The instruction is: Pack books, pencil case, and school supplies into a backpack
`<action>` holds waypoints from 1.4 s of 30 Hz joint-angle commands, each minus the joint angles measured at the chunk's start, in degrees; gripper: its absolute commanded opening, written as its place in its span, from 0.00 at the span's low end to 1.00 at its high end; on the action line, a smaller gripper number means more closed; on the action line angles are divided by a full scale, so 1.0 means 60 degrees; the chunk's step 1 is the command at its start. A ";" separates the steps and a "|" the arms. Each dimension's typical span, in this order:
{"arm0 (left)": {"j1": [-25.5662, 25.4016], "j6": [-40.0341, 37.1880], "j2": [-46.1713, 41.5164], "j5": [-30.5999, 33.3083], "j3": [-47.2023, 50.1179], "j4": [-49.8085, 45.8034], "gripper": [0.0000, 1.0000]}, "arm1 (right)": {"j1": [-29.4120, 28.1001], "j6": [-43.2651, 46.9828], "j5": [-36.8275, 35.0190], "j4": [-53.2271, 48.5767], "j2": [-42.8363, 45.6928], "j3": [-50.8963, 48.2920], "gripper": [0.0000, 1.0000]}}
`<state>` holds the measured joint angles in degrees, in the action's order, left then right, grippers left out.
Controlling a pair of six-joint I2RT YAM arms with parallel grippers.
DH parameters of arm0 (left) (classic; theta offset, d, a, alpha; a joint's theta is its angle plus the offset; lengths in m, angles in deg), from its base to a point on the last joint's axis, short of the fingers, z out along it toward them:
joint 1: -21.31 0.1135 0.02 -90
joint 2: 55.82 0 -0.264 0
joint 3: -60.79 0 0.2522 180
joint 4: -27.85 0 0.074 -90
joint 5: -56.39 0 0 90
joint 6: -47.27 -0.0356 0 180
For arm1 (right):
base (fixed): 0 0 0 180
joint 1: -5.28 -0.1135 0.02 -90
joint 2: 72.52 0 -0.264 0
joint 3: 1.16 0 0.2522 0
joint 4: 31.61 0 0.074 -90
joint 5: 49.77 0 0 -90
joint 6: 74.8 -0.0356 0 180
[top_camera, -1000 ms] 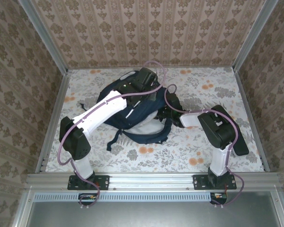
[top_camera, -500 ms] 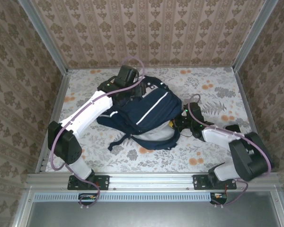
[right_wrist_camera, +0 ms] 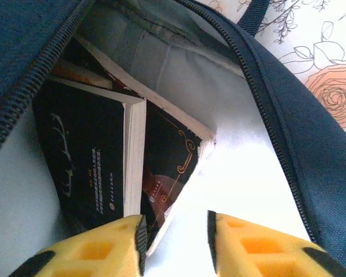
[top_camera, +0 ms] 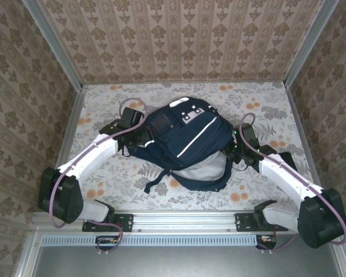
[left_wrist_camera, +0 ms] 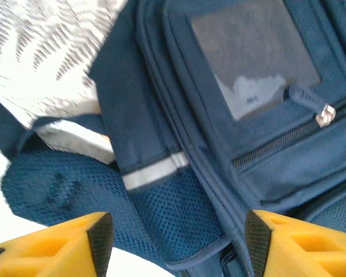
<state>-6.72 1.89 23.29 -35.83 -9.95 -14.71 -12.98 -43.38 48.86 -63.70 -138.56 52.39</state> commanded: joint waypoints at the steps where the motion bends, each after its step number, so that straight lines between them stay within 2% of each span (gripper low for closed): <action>1: -0.0022 0.0553 -0.0102 -0.1311 0.0419 0.1414 0.60 | 0.0056 0.0692 -0.0700 -0.1028 -0.0009 0.0583 0.26; 3: -0.0073 0.0633 0.0079 -0.1526 0.0476 0.1775 0.56 | 0.0071 0.1020 -0.1301 -0.1666 -0.0066 0.0809 0.20; 5: -0.0117 0.0577 0.0333 -0.1574 0.0323 0.1825 0.53 | 0.0101 0.1428 -0.1910 -0.2337 -0.0178 0.1000 0.18; 11: -0.0293 0.0407 0.1097 -0.1666 -0.0246 0.1885 0.48 | 0.0389 0.2786 -0.3618 -0.3670 -0.0845 0.1234 0.19; 16: -0.0294 0.0428 0.1254 -0.1377 -0.0414 0.1722 0.48 | 0.0980 0.3020 -0.4523 -0.3905 -0.0908 0.0928 0.28; 19: -0.0294 0.0375 0.1226 -0.1203 -0.0478 0.1507 0.49 | 0.1291 0.3026 -0.4518 -0.3860 -0.0682 0.0809 0.40; 23: -0.0294 0.0490 0.1191 -0.1053 -0.0350 0.1305 0.54 | 0.1373 0.3023 -0.3932 -0.3699 -0.0352 0.0838 0.45; 29: -0.0294 0.1027 0.0971 -0.0919 0.0275 0.1263 0.62 | 0.1421 0.2779 -0.0203 -0.1831 0.0332 0.0415 0.59; 32: -0.0294 0.1315 0.0771 -0.1051 0.0721 0.1471 0.64 | 0.1418 0.2296 0.0666 -0.1412 -0.0008 0.0323 0.61; 37: -0.0323 0.1764 0.0546 -0.1431 0.1337 0.1917 0.65 | 0.1418 0.2124 0.1272 -0.0846 -0.0894 0.0281 0.60; 42: -0.0393 0.2043 0.0471 -0.1458 0.1607 0.2099 0.64 | 0.1418 0.2402 0.1942 0.0139 -0.2026 0.0639 0.51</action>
<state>-8.58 11.90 27.73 -43.72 -1.01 -3.84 -4.29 -29.46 54.49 -68.73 -147.43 54.95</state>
